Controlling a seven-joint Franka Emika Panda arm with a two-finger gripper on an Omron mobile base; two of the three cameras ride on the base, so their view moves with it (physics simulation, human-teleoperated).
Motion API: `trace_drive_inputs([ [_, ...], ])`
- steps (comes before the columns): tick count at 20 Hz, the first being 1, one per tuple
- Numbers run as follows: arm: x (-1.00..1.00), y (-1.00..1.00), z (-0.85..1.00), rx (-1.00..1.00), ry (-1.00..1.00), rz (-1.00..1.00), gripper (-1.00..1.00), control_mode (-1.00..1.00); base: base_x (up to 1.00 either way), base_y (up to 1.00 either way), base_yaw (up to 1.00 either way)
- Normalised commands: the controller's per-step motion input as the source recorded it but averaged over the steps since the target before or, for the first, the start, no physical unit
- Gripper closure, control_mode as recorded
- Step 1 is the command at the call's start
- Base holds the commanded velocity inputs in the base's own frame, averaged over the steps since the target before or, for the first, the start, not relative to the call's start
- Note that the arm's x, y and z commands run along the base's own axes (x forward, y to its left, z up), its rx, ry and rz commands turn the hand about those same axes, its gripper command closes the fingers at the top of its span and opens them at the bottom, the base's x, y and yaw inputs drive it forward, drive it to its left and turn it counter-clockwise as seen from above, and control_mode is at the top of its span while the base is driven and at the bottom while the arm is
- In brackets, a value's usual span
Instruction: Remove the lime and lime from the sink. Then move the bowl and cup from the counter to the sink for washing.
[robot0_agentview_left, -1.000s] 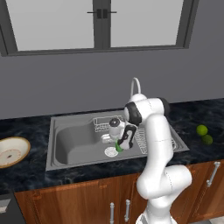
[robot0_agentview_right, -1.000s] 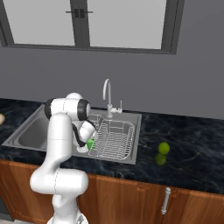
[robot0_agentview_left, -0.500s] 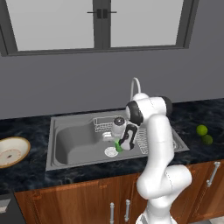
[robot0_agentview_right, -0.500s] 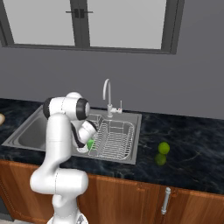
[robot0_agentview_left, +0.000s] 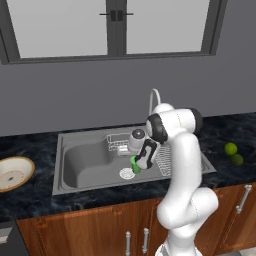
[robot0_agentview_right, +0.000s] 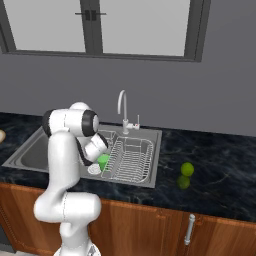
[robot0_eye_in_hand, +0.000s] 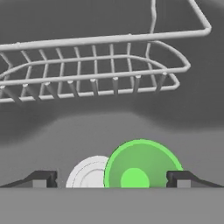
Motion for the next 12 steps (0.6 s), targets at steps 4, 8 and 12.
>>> trace_drive_inputs([
  [4, -0.21, 0.12, 0.38, 0.00, 0.00, 0.00, -1.00, -1.00, 0.00, 0.00, 0.00],
  [8, -0.21, 0.12, 0.41, 0.00, 0.00, 0.00, -1.00, -1.00, 0.00, 0.00, 0.00],
  [12, -0.23, 0.07, 0.44, 0.00, 0.00, 0.00, -1.00, -1.00, 0.00, 0.00, 0.00],
])
